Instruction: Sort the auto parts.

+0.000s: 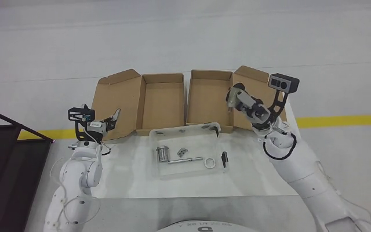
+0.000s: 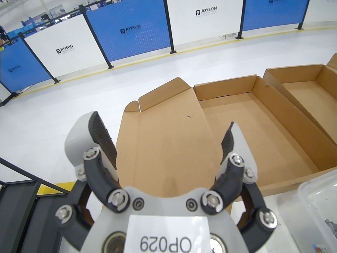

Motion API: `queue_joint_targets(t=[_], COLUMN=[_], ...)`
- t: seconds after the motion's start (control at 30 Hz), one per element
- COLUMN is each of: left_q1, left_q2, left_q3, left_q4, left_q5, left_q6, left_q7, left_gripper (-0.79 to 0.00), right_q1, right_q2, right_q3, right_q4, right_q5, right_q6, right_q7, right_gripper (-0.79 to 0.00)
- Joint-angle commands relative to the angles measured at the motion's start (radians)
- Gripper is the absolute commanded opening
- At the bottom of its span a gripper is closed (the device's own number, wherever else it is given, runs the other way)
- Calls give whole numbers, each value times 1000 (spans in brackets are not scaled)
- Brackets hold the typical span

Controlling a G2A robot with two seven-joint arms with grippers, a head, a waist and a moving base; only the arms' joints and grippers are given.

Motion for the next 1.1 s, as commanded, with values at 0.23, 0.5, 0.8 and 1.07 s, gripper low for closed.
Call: queue_joint_targets(t=[0.23, 0.5, 0.8, 1.07], left_q1=[0, 0, 0, 0], left_q2=[0, 0, 0, 0], left_q3=[0, 0, 0, 0], left_q4=[0, 0, 0, 0], left_q5=[0, 0, 0, 0], left_q6=[0, 0, 0, 0], left_q7=[0, 0, 0, 0], left_gripper=[0, 0, 0, 0], right_q1=[-7, 24, 59, 49], right_q2=[-49, -60, -61, -56], right_q3=[79, 16, -4, 10], right_q4=[187, 290, 335, 326], right_q5=[-603, -802, -836, -869], right_q6=[131, 449, 575, 680], right_q7=[-413, -373, -272, -249], right_gripper=[-785, -785, -785, -34])
